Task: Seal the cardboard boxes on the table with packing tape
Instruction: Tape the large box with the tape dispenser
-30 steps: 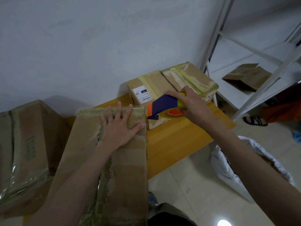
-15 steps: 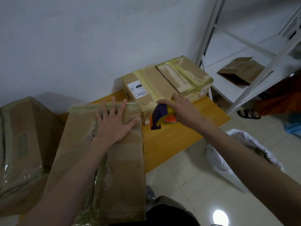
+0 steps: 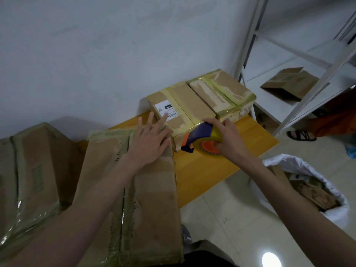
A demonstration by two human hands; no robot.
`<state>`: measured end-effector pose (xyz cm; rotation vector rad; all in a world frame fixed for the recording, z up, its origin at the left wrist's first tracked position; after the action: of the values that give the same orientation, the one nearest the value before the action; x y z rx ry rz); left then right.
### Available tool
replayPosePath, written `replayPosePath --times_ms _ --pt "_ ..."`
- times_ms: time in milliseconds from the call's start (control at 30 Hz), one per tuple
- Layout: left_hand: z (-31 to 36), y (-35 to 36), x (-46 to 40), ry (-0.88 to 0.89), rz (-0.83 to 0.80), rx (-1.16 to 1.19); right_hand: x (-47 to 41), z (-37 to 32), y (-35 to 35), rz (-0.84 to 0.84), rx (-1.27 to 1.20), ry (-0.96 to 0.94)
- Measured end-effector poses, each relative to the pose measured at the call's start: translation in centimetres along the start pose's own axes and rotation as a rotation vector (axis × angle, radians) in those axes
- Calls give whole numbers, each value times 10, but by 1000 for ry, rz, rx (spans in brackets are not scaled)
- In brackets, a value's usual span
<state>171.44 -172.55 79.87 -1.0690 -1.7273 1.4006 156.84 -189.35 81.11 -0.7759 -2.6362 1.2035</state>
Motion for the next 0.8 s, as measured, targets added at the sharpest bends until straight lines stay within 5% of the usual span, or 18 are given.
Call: replayPosePath --times_ms 233,400,500,633,800 --pt "-11 5 -52 56 -153 -35 22 -2 -4 4 -106 34" --pt "-21 30 -51 -58 -265 70 26 3 -4 17 -147 85" --pt "-28 22 -37 -148 -135 251 26 10 -7 72 -242 127" --pt "-35 -15 -13 -40 199 331 23 4 -14 138 -317 111" --pt "-42 2 -6 -70 143 464 18 -5 -17 242 -504 110"
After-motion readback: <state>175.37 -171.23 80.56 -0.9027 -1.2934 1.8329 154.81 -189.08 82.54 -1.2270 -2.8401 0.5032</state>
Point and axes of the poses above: each hand's wrist, its own x-axis away from the middle knuckle, its own y-axis out of the palm, z = x × y, the point moved 10 cm from there along -x, towards the middle knuckle, and after that the axes turned 9 degrees about -x, right-handed, at the moved point
